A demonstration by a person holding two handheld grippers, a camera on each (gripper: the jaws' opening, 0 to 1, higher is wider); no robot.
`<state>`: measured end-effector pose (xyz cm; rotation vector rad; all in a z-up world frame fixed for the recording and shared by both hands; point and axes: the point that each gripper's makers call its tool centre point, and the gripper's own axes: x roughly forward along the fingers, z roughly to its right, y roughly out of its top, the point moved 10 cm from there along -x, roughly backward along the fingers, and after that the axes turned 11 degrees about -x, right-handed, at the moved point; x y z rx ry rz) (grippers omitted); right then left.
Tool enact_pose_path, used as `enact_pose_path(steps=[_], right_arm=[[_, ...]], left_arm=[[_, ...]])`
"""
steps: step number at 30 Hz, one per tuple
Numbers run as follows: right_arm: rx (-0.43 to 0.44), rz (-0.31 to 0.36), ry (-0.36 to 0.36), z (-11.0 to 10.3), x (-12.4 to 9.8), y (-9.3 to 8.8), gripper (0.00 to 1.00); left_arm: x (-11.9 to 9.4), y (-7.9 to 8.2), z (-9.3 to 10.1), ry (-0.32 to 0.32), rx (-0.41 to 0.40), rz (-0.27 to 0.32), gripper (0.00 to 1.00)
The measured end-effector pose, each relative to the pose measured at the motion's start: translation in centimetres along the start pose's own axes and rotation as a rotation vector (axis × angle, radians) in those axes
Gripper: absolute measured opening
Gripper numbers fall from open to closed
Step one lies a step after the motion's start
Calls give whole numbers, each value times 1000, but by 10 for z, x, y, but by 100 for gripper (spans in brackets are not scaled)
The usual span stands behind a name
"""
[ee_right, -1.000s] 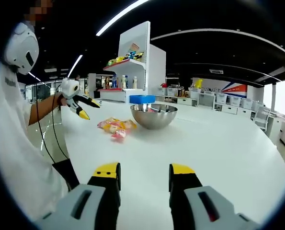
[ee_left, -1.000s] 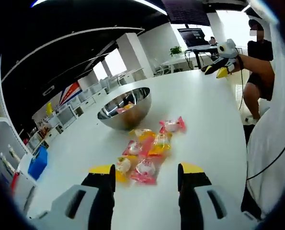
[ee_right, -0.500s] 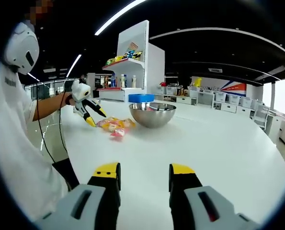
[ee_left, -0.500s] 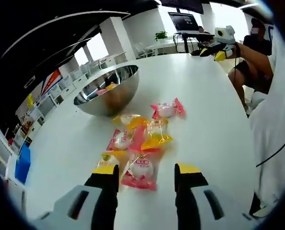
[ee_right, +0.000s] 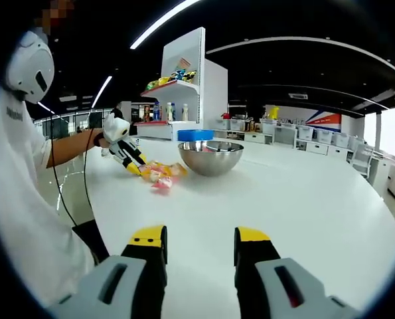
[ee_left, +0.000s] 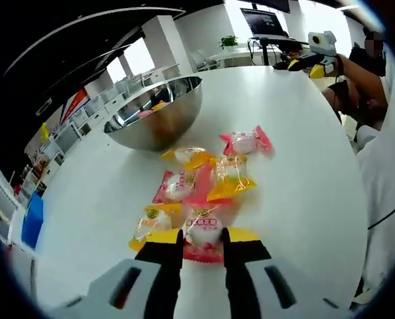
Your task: Pick up the marshmallows scattered on the table and place them into the bowl on the table
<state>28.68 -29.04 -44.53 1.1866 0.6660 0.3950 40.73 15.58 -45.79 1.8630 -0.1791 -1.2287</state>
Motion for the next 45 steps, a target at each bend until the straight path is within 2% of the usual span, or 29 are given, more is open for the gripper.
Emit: enact_pose_path(steps=[12,20,25,31,35,39,43,45], right_arm=[[4,6,4,3,2,-2,40],[3,4,9,3,3,-2,40],[4,7,7,4,3,-2,40],[2,4,11,2,4,-2,40],[2,8,9,1,3,-1,40],[-2,8,9,1,3,-1,40],[0,9,9,0,4,-1,40],[1,9,8,0,4,-1,39]], left_arm=[[-4,-1,2,11,-24,7,22],[-19,-3,-3,34,-50,26,22],[-39,6,-6,47,-69,97,22],[-56,27,-6,90,-123,190,22],[-61,42,-2,105,-188,249,22],[-61,55,1,153,-204,281,22],[-63,68,1,195,-228,337,23],[-60,78,-3,234,-279,398,23]])
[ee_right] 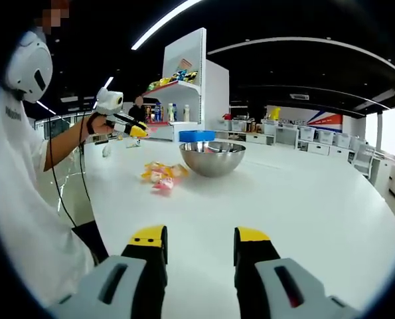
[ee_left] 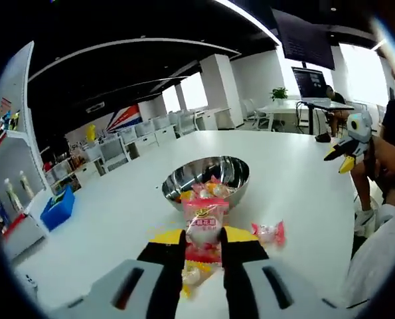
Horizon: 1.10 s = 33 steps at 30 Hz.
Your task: Pick up the marshmallows scattered on the table and place them into the bowl on the table
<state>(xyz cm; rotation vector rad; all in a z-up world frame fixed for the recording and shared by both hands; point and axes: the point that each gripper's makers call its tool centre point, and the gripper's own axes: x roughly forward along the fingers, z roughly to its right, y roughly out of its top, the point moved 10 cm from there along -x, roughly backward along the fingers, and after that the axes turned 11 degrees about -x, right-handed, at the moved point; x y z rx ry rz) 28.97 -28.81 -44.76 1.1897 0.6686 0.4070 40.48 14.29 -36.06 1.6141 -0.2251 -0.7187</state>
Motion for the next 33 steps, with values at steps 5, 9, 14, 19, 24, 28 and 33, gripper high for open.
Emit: enact_pose_path(steps=[5,9,14,19,24,28,33], right_arm=[[-8,-8,3,-2,1,-1,39],[-10,-2,8,-1,1,1,39],[-13,-1,12,2,2,2,39],[-17,-8,20,3,3,2,39],[-18,-3,18,3,2,3,39],[-16,-5,18,2,2,3,39],[-22,0,14,-2,-1,7,39]], left_arm=[[14,11,0,35,-58,61,23],[36,21,3,44,-74,103,23],[59,30,10,26,-78,113,23],[79,42,18,13,-69,119,23],[99,50,20,25,-66,116,23],[113,48,20,23,-69,99,24],[124,40,20,16,-46,61,36]])
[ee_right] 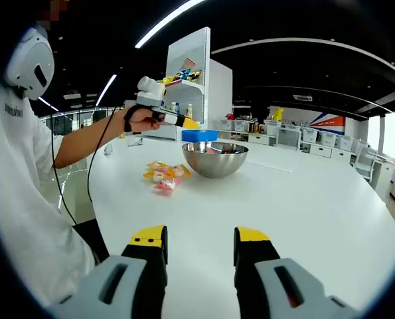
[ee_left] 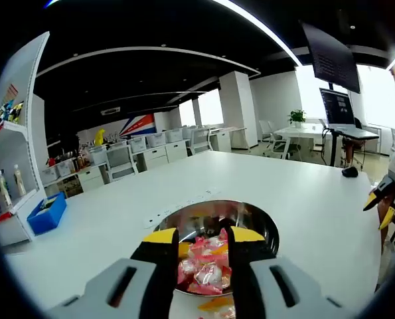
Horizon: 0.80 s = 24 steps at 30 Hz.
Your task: Pick up the marshmallows scattered on the table and place them into the bowl on the table
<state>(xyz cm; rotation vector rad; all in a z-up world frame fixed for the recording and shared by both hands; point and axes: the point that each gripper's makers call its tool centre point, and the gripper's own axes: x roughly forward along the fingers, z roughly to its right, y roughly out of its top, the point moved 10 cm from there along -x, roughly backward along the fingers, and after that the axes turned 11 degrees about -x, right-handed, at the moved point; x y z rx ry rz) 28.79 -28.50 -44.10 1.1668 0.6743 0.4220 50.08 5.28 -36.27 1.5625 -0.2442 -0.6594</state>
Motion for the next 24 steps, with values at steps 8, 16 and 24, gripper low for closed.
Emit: enact_pose_path(steps=[8,16,24], right_arm=[[-3,-4,-5,1,-2,0,39],[-8,0,1,1,2,2,39],[-5,-1,6,1,6,2,39]], left_arm=[[-12,3,4,-12,22,12,39],[-36,8,7,-3,36,39,39],[-69,-2,6,-22,60,66,39]])
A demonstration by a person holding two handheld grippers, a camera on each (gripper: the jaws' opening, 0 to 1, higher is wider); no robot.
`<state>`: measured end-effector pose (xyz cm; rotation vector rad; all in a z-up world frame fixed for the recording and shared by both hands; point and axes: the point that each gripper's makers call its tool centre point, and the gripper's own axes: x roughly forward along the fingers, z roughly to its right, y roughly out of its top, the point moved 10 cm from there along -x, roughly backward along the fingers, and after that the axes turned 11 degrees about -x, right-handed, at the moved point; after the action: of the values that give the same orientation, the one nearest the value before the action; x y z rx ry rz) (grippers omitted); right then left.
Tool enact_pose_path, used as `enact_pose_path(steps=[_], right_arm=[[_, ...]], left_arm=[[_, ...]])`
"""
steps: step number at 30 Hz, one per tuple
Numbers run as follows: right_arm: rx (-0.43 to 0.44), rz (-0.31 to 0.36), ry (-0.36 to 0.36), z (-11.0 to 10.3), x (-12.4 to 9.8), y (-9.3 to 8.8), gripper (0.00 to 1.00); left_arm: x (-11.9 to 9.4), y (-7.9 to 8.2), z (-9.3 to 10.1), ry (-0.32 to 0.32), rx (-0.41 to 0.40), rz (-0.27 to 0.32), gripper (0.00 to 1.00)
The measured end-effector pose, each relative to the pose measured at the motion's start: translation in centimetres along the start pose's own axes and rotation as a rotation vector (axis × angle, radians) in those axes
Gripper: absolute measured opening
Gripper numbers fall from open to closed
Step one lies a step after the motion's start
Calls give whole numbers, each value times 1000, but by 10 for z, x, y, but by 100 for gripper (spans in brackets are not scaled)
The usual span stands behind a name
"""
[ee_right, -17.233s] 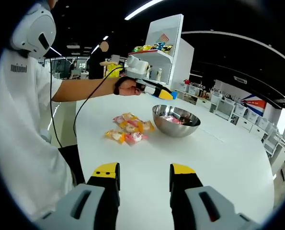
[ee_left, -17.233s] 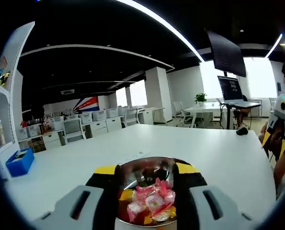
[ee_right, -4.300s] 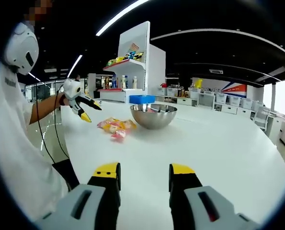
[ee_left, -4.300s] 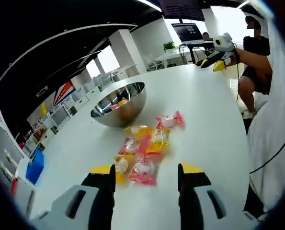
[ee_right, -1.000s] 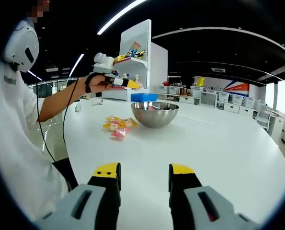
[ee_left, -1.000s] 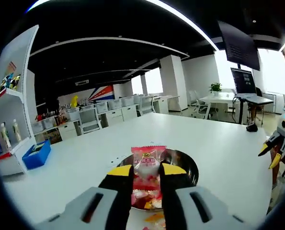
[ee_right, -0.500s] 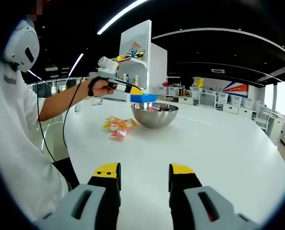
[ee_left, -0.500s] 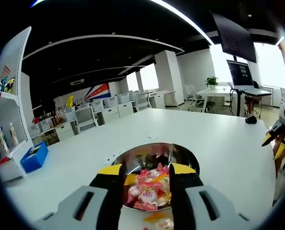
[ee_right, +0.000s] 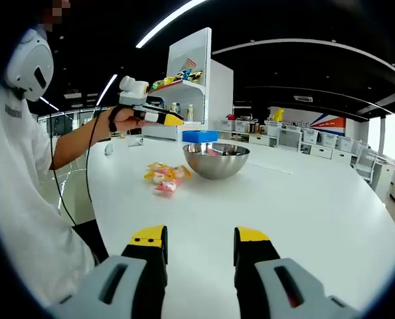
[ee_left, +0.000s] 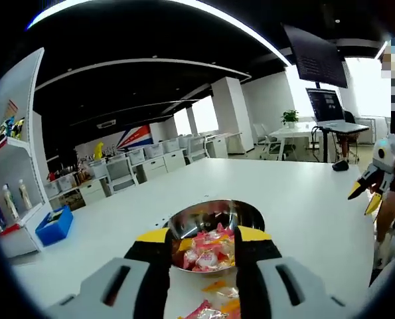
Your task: Pick up the marshmallows scattered on the table and place them into the bowl on the table
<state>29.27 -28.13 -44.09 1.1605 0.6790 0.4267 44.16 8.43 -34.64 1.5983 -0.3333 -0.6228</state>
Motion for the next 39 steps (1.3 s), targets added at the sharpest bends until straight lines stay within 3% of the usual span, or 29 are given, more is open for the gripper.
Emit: enact_pose_path(steps=[9,16,26,34,39], right_arm=[[5,-4,6,0,2,-2,39],[2,-11,7,-1,3,0,39],[5,-8,10,1,4,0,39],[3,-14,12,6,6,-3,39],[-3,-10,26,6,9,-1,39]], left_arm=[[-20,-14,-14,11,-6,-19,39],[-48,-28,-13,20,10,-22,39],[-75,-47,-15,86,14,-31,39],[-92,-72,-11,104,-13,-66,39],[-95,-75,-14,108,-11,-82,39]])
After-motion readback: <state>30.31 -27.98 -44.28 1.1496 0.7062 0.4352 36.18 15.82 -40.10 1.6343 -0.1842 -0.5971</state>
